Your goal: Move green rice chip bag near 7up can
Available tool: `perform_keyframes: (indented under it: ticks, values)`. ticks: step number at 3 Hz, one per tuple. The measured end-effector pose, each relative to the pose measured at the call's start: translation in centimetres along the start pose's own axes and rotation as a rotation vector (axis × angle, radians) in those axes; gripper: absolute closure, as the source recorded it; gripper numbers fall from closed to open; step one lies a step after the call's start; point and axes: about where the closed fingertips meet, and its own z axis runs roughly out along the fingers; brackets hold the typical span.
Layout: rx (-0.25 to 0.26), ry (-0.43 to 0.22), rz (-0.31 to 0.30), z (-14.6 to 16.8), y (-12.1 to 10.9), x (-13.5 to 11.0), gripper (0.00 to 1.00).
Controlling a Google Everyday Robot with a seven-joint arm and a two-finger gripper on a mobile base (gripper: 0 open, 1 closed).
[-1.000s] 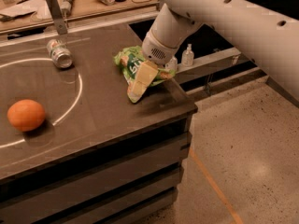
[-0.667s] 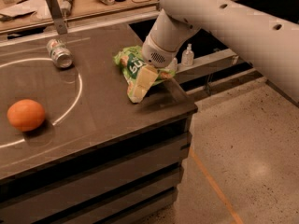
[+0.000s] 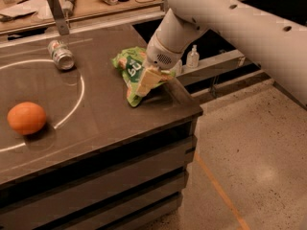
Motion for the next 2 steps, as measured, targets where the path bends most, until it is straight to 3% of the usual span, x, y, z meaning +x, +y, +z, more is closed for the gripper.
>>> perform_keyframes:
  ticks: [1, 2]
  values:
    - [-0.009, -0.050, -0.019, -0.91, 0.05, -0.71, 0.88]
    - [-0.011, -0.052, -0.023, -0.77, 0.13, -0.81, 1.00]
